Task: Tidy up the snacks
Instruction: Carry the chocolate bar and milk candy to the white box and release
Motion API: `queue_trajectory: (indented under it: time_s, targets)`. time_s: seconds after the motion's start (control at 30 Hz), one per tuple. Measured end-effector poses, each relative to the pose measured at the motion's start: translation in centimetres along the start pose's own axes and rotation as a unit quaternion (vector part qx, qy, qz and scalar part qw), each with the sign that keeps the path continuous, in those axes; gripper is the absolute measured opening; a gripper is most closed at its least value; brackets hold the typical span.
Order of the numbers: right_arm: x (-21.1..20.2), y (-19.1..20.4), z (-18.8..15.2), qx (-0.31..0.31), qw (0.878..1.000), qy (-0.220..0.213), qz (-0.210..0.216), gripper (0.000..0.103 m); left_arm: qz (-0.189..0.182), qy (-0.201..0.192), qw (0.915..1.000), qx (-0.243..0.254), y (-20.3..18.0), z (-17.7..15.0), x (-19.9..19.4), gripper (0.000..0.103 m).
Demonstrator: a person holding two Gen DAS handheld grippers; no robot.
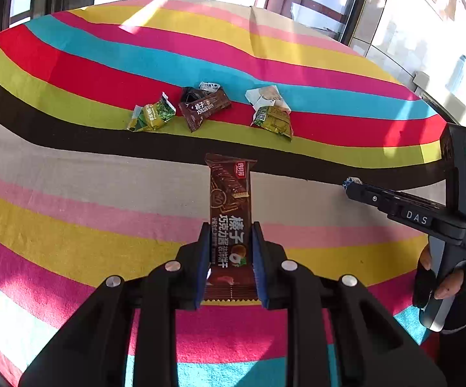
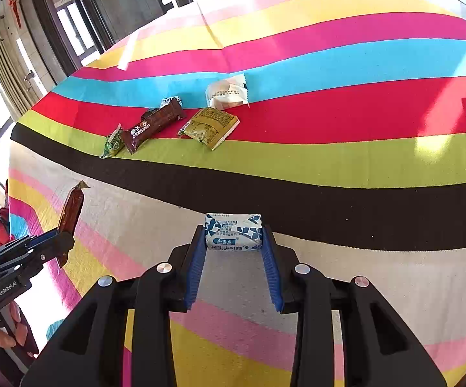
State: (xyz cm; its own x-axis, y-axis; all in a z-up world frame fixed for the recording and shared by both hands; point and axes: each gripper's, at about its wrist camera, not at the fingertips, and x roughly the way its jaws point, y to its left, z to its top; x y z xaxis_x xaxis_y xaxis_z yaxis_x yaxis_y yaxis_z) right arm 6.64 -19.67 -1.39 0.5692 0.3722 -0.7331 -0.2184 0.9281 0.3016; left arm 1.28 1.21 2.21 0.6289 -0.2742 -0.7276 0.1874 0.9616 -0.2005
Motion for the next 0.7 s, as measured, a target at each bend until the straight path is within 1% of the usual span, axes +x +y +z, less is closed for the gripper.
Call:
queue_trajectory:
  time_s: [0.17, 0.23, 0.37, 0.4, 0.47, 0.57, 0.7]
  targets:
    - [0.0, 0.0, 0.0, 0.002, 1.000, 0.000, -0.002, 0.034, -0.005, 0.005, 0.9999, -0.015, 1.1, -1.6, -1.0, 0.024]
    - [0.0, 0.2, 0.0, -0.002, 1.000, 0.001, -0.006, 0.034, -0.003, 0.003, 0.9999, -0.016, 1.4, -1.9, -1.4, 0.024]
    - [-0.6, 0.8, -0.4, -0.004, 1.000, 0.002, -0.028, 0.034, 0.003, 0.004, 0.9998, -0.019, 2.0, -2.3, -2.1, 0.024]
    - [-1.1, 1.0, -0.8, 0.004, 1.000, 0.001, -0.023, 0.034, 0.005, 0.004, 0.9998, -0.018, 2.1, -2.3, -2.3, 0.024]
    - [-2.5, 2.2, -1.7, 0.004, 1.000, -0.014, -0.007, 0.034, 0.013, 0.003, 0.9998, -0.014, 2.3, -2.5, -2.6, 0.024]
    - [-4.4, 4.8, -3.3, -0.017, 0.999, -0.034, -0.012, 0.034, 0.024, 0.003, 0.9997, -0.008, 2.5, -2.8, -2.9, 0.024]
    - [-5.8, 7.3, -5.1, -0.032, 0.999, -0.042, -0.001, 0.034, 0.037, 0.001, 0.9993, 0.004, 2.5, -3.2, -3.2, 0.024]
